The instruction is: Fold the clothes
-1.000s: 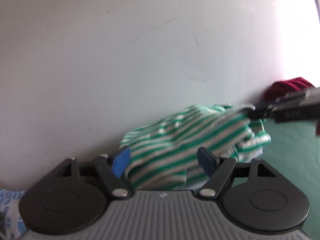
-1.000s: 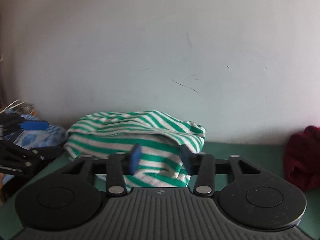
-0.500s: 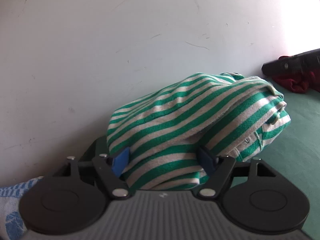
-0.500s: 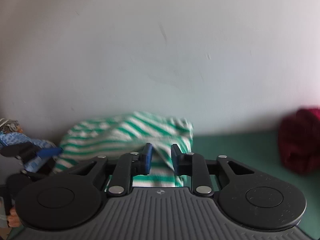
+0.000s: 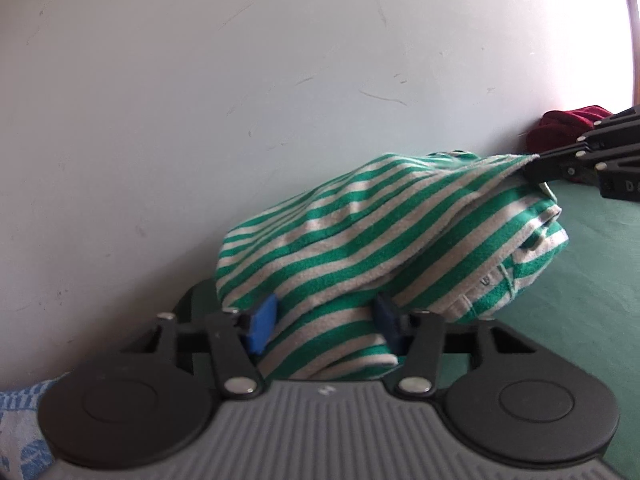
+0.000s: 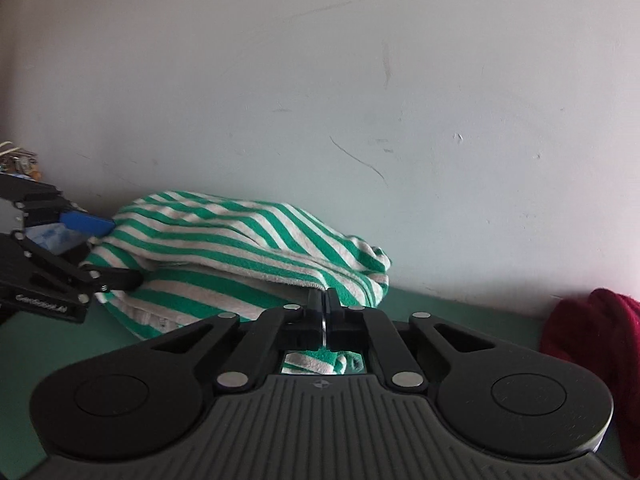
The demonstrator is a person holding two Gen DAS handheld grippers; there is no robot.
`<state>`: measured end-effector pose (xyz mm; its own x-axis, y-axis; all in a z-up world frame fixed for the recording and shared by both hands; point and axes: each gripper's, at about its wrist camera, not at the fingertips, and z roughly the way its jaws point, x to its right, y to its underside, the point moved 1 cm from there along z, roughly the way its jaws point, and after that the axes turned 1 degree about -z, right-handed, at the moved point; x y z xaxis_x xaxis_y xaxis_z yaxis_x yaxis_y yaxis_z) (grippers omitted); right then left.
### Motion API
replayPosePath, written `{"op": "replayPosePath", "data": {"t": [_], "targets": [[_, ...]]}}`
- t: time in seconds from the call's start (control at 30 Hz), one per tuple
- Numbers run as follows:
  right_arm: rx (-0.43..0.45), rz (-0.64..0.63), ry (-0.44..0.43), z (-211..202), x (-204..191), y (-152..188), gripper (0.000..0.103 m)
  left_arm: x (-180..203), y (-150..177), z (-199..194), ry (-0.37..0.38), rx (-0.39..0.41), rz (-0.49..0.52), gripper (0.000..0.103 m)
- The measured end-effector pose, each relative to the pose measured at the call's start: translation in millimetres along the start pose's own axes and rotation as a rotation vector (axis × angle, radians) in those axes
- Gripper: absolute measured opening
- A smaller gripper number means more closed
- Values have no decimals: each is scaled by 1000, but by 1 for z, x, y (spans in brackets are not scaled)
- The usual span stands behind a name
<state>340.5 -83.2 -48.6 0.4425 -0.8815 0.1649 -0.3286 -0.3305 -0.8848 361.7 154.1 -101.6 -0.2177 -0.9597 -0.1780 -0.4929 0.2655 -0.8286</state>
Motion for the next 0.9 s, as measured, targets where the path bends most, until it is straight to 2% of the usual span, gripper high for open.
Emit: {"op": "replayPosePath", "data": {"t": [0.13, 0.23, 0.3, 0.33, 0.37, 0.47, 0.53, 0.6, 0.7, 0.77, 0.87, 0.9], "targets": [[-105, -139, -38, 15, -22, 26, 1, 6, 6, -1, -1, -7, 41, 45], [-117, -176, -41, 14, -25, 26, 2, 8, 2, -5, 4, -9, 63, 44], [-126, -130, -62, 6, -19, 14, 19, 6, 0, -13, 16, -7, 76, 45], [-100, -94, -72, -3, -16, 8, 34, 3, -2, -19, 29, 4, 70, 46], [-69, -57, -81, -13, -12, 1, 39, -1, -5, -26, 45, 25, 51, 48], [45, 155, -90, -23, 6, -15, 39, -12, -20, -38, 76, 92, -20, 51], [93, 334, -111, -12, 17, -19, 38, -15, -28, -30, 76, 98, -63, 53], [83, 389, -96, 13, 14, -18, 32, -17, -29, -8, 64, 40, -85, 52], [-18, 349, 31, 54, 7, -2, 30, -24, -10, 14, 57, -14, -143, 55], [-93, 420, 24, 75, 17, 22, 30, -25, -1, 15, 66, -16, -164, 58], [-84, 520, -18, 69, 33, 26, 32, -16, 2, 9, 61, -21, -111, 64], [-70, 519, 9, 64, 34, 22, 32, -15, 3, 8, 58, -20, -104, 64]]}}
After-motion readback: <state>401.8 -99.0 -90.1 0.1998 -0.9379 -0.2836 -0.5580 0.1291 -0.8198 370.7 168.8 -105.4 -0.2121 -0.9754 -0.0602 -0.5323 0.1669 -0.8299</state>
